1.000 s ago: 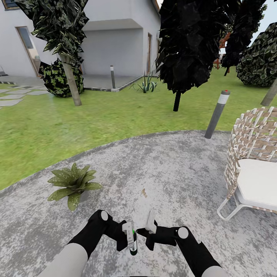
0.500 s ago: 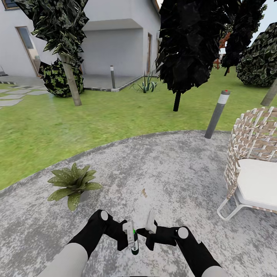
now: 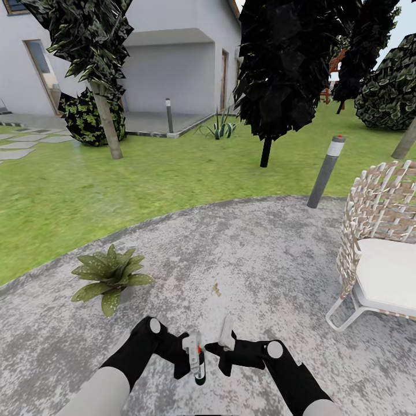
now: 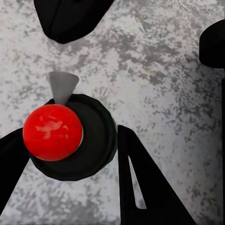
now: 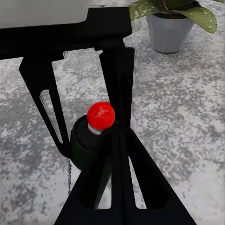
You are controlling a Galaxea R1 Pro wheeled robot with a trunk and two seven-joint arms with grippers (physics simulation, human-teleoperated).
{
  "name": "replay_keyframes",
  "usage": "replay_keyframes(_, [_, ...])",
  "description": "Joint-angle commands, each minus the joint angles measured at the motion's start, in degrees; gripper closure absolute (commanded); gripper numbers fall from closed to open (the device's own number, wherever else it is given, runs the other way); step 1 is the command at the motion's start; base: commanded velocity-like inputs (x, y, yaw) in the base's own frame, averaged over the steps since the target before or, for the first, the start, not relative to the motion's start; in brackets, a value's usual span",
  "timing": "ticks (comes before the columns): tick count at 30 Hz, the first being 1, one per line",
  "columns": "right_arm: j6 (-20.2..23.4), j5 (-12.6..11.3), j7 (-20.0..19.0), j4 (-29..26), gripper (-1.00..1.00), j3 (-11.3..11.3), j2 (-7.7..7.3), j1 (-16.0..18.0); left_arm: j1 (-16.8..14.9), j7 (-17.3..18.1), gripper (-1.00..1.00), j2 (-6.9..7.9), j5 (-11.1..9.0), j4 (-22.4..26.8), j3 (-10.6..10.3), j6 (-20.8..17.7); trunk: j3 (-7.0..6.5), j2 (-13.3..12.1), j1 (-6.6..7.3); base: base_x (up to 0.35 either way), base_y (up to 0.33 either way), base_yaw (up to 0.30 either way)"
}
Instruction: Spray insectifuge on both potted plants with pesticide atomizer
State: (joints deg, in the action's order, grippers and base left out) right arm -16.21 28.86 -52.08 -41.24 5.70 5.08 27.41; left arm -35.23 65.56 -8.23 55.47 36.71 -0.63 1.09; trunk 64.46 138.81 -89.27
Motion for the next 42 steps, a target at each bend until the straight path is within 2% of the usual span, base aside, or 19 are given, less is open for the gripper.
replay_keyframes(1, [-0.31, 0.50, -0.04, -0.07, 1.00, -0.07, 0.02, 0.02, 0.15, 0.13, 1.00, 0.14, 0.47, 0.09, -0.03, 0.12, 0.05, 0.02, 0.01, 0.000, 0.000, 0.000])
replay_keyframes(4, [-0.31, 0.50, -0.04, -0.07, 1.00, -0.07, 0.02, 0.02, 0.32, 0.10, 1.00, 1.18, 0.71, 0.11, -0.07, 0.14, 0.05, 0.02, 0.01, 0.000, 0.000, 0.000])
replay_keyframes(7, [-0.31, 0.56, -0.04, -0.07, 1.00, -0.07, 0.02, 0.02, 0.43, 0.10, 1.00, 4.07, 0.74, 0.11, -0.07, 0.14, 0.05, 0.02, 0.01, 0.000, 0.000, 0.000])
replay_keyframes(15, [-0.31, 0.59, -0.04, 0.09, 1.00, -0.11, -0.14, 0.02, 0.53, 0.08, 1.00, 9.97, 0.78, 0.12, -0.08, 0.14, 0.05, 0.02, 0.01, 0.000, 0.000, 0.000])
replay_keyframes(16, [-0.31, 0.59, -0.04, 0.10, -1.00, -0.13, -0.27, 0.02, 0.56, 0.05, 1.00, 10.84, 0.78, 0.12, -0.08, 0.14, 0.05, 0.02, 0.01, 0.000, 0.000, 0.000])
replay_keyframes(19, [-0.38, 0.68, -0.04, 0.32, -1.00, -0.16, -0.54, 0.02, 0.63, 0.02, 1.00, 13.72, 0.80, -0.42, -0.12, 0.14, 0.05, 0.02, 0.01, 0.000, 0.000, 0.000])
replay_keyframes(21, [-0.39, 0.74, 0.15, 0.45, -1.00, -0.21, -0.59, 0.02, 1.13, -0.19, 1.00, 14.79, 0.80, -0.65, -0.03, 0.05, 0.05, 0.02, 0.01, 0.000, 0.000, 0.000])
replay_keyframes(23, [-0.44, 0.76, 0.42, 0.68, -1.00, -0.45, -0.85, 0.02, 1.83, -2.43, 1.00, 15.16, 0.60, -0.71, 0.43, -0.07, 0.05, 0.02, 0.01, 0.000, 0.000, 0.000])
replay_keyframes(27, [-0.67, 0.71, 3.23, 3.16, -1.00, -0.59, -3.98, -0.04, 3.45, -13.06, 1.00, 15.04, -0.16, -0.94, 1.71, -0.27, 0.05, 0.02, 0.01, 0.000, 0.000, 0.000])
replay_keyframes(28, [-0.71, 0.56, 5.80, 5.74, -1.00, -0.59, -5.78, -0.05, 4.64, -17.48, 1.00, 14.64, -0.58, -1.42, 2.55, -0.24, 0.05, 0.02, 0.01, 0.000, 0.000, 0.000])
replay_keyframes(30, [-0.79, 0.27, 11.53, 12.21, -1.00, -0.64, -8.11, -0.10, 6.26, -25.14, 1.00, 13.45, -2.81, -3.64, 3.49, -0.14, 0.05, 0.02, 0.01, 0.000, 0.000, 0.000])
replay_keyframes(33, [-0.91, 0.06, 23.72, 23.02, -1.00, -0.73, -9.05, -0.14, 7.06, -37.10, 1.00, 11.66, -9.72, -9.88, 3.88, 0.47, 0.05, 0.02, 0.01, 0.000, 0.000, 0.000])
replay_keyframes(34, [-1.00, -0.03, 30.34, 27.24, -1.00, -0.75, -8.95, -0.15, 7.17, -42.86, 1.00, 10.99, -13.64, -12.36, 3.95, 1.52, 0.05, 0.02, 0.01, 0.000, 0.000, 0.000])
replay_keyframes(36, [-1.27, -0.16, 39.85, 31.77, -1.00, -0.76, -8.65, -0.16, 7.23, -50.47, 1.00, 9.93, -18.94, -15.23, 3.96, 3.80, 0.05, 0.02, 0.01, 0.000, 0.000, 0.000])
replay_keyframes(37, [-1.91, -0.34, 47.04, 34.27, -1.00, -0.83, -8.16, -0.19, 7.27, -55.86, 1.00, 9.35, -22.69, -17.43, 3.96, 5.82, 0.05, 0.02, 0.01, 0.000, 0.000, 0.000])
replay_keyframes(38, [-2.69, -0.86, 51.62, 35.60, -1.00, -1.10, -7.72, -0.24, 7.29, -59.20, 1.00, 9.12, -25.15, -19.01, 3.98, 7.17, 0.05, 0.02, 0.01, 0.000, 0.000, 0.000])
replay_keyframes(39, [-4.27, -2.57, 57.67, 37.22, -1.00, -1.67, -6.87, -0.29, 7.34, -63.64, 1.00, 8.92, -28.81, -21.60, 4.00, 9.24, 0.05, 0.02, 0.01, 0.000, 0.000, 0.000])
replay_keyframes(41, [-6.47, -7.01, 64.59, 38.79, -1.00, -2.25, -5.59, -0.60, 7.93, -68.40, 1.00, 8.81, -34.13, -25.99, 3.96, 12.77, 0.05, 0.02, 0.01, 0.000, 0.000, 0.000])
replay_keyframes(42, [-6.94, -8.94, 66.13, 39.04, -1.00, -2.35, -5.34, -0.89, 8.49, -69.37, 1.00, 8.79, -35.50, -27.06, 3.93, 14.15, 0.05, 0.02, 0.01, 0.000, 0.000, 0.000])
